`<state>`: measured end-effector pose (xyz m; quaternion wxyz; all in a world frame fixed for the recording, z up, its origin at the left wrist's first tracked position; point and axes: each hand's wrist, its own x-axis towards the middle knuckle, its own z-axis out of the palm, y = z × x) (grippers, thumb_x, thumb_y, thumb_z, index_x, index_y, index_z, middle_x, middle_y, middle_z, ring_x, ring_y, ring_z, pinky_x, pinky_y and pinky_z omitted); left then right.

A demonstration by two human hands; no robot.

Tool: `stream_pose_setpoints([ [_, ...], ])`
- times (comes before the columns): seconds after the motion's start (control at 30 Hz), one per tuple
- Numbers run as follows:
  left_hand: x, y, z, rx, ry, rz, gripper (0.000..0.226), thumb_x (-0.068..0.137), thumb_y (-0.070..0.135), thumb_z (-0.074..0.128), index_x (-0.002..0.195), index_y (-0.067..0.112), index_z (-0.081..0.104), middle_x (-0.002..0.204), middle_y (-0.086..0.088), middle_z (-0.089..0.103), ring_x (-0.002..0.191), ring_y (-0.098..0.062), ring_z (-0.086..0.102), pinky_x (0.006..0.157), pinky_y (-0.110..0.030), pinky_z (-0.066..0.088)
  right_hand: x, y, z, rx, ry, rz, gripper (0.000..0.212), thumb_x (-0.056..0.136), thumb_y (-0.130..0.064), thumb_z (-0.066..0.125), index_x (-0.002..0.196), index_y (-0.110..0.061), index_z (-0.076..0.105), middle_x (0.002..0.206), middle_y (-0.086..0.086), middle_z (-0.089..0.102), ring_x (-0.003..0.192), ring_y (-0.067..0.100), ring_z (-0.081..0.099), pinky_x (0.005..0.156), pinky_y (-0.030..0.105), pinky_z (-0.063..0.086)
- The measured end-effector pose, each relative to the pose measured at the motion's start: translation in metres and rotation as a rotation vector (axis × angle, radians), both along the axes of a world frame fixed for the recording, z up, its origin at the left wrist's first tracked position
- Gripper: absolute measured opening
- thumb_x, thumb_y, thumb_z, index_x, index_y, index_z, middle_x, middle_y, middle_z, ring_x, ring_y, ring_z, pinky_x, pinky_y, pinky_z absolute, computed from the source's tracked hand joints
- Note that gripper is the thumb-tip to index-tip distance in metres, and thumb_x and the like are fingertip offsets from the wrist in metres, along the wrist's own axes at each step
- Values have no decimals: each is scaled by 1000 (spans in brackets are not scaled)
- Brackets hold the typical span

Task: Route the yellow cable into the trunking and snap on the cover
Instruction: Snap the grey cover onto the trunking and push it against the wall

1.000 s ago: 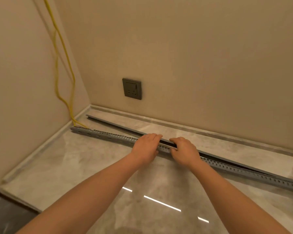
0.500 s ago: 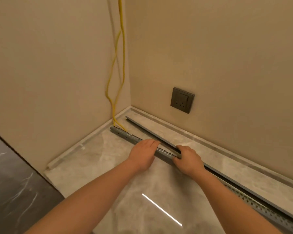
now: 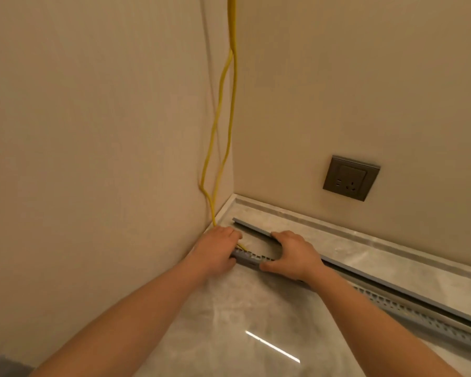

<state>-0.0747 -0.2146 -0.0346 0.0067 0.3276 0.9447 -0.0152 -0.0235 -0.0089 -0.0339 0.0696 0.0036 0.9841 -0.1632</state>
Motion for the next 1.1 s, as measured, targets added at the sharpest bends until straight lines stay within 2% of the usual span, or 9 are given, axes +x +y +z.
stream_pose_setpoints([
  [0.13,-12,-11,-4,-57,43,-68,40,84,37,61,119,22,50,121,-2,55,113,-22,51,101,-36,39,-12,-15,-3,31,-26,17,98,62,-74,61,144,-26,34,136,3,50,120,24,48,96,38,46],
  [0.2,-15,-11,-3,-141,87,-89,36,87,36,58,119,21,52,119,-2,58,116,-22,51,116,-40,22,-14,-17,-3,52,-53,23,99,63,-71,62,146,-28,29,136,3,48,121,24,47,96,39,45],
  [0.27,-19,-15,2,-224,132,-104,29,90,29,54,118,22,56,115,-2,62,116,-21,54,121,-43,4,-14,-18,-4,57,-76,25,94,66,-68,63,145,-31,29,132,2,49,117,23,48,92,38,47],
  [0.33,-22,-18,7,-247,116,-113,28,91,25,54,118,22,57,115,-2,63,115,-21,56,121,-41,1,-13,-19,-4,55,-76,16,84,69,-65,63,141,-33,34,125,0,52,111,21,49,87,37,49],
  [0.73,-25,-21,0,-152,231,-107,38,92,46,48,115,17,54,113,-4,65,109,-23,58,117,-36,17,-8,-21,-9,9,-66,-47,40,78,-54,60,108,-28,60,103,1,59,85,18,53,68,31,44],
  [0.87,-27,-22,6,-8,269,-121,34,92,44,50,115,20,55,112,0,65,110,-20,57,118,-34,16,-13,-16,4,-16,-80,-84,46,70,-59,62,101,-24,63,94,1,64,78,18,58,61,29,44],
  [0.93,-25,-24,8,56,286,-138,32,92,42,51,115,21,55,110,2,65,109,-18,58,119,-33,16,-17,-18,11,-95,-160,-119,58,68,-72,55,96,-23,65,89,1,66,76,16,60,60,29,45],
  [1.03,-20,-28,7,152,322,-181,29,86,39,61,107,19,60,97,1,68,98,-20,63,116,-35,28,-28,-20,19,-237,-280,-175,80,79,-82,28,102,-16,67,103,7,66,87,21,59,77,35,44],
  [1.1,-18,-31,7,214,355,-184,30,78,38,71,98,18,62,84,2,68,87,-19,66,110,-37,39,-36,-21,20,-277,-300,-179,72,90,-70,28,107,-12,67,111,11,64,94,25,57,83,36,41],
])
